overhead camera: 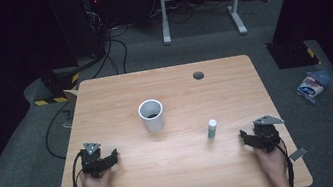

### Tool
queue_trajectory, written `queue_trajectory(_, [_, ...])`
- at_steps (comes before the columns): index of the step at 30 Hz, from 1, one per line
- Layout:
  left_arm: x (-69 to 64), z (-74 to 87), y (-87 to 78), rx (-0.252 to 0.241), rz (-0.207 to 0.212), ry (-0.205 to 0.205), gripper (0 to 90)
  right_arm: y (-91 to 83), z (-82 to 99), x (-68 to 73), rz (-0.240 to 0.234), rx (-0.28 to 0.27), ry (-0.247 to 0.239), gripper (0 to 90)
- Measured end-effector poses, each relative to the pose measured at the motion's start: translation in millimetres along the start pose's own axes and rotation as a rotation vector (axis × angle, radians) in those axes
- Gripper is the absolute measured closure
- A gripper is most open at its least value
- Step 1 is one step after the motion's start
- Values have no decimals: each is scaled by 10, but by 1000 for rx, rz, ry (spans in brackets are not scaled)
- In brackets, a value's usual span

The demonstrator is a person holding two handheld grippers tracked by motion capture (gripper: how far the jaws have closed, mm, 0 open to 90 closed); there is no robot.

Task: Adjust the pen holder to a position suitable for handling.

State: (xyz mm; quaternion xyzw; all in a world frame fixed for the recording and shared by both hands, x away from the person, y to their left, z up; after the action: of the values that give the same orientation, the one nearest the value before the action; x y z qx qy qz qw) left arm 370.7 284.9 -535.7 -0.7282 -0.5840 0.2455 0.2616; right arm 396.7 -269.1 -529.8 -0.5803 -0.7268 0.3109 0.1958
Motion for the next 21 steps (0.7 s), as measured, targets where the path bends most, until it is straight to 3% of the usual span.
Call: queue_trajectory(21, [-7,8,-8,3,13,13,214,-6,2,14,-3,4,0,335])
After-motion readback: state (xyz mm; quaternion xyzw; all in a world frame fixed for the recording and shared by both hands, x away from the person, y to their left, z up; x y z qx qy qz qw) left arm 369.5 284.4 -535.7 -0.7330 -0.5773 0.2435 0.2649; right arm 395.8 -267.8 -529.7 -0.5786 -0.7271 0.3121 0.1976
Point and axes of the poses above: each handheld gripper's, and its own axes: y roughly forward along the jaws, z roughly out of its underside, x roughly to its left, the point moved 1 cm from there along y, roughly forward along the jaws, and after that the axes turned 5 degrees about z, right-handed, at the moved point
